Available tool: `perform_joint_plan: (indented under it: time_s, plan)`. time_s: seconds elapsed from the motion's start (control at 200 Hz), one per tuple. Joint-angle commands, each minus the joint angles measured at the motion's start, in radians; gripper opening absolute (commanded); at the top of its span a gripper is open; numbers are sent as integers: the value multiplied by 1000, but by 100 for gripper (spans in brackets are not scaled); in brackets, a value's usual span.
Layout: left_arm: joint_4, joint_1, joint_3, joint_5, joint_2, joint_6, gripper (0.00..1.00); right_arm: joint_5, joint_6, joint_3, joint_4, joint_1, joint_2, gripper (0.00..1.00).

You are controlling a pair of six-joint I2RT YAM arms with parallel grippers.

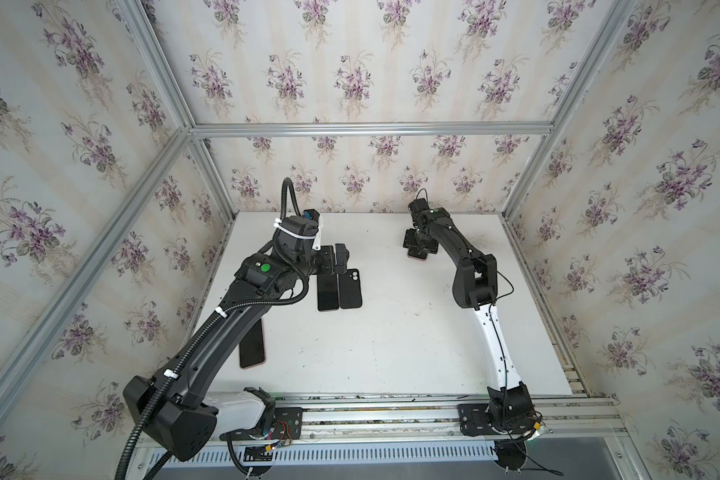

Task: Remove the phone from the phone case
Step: 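Move right gripper to the pink-cased phone and grasp its near edge, then lift the pink-cased phone with right gripper while left gripper grasps its top edge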

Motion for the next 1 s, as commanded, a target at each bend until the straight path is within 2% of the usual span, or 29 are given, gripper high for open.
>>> perform_joint_plan:
  time_s: [0.0, 0.22, 0.42, 0.64, 0.884, 0.994]
  plan:
    - [11, 0, 16, 9, 8, -5, 100, -13, -23, -3, -57, 4, 4, 76]
    - [13, 0, 52, 24, 47, -9, 100, 9, -71, -30, -41, 10, -49, 68]
    - [22, 0, 104, 43, 99, -6, 100, 17, -132, -225, 96, 19, -206, 61]
    - [55, 2, 138, 106, 176, -27, 100, -14, -150, -654, 400, 21, -450, 50]
    - [103, 3, 196, 228, 288, -94, 100, -73, -160, -1118, 768, 30, -725, 47]
    - [116, 3, 258, 310, 352, -103, 100, -97, -207, -1285, 924, 56, -844, 46]
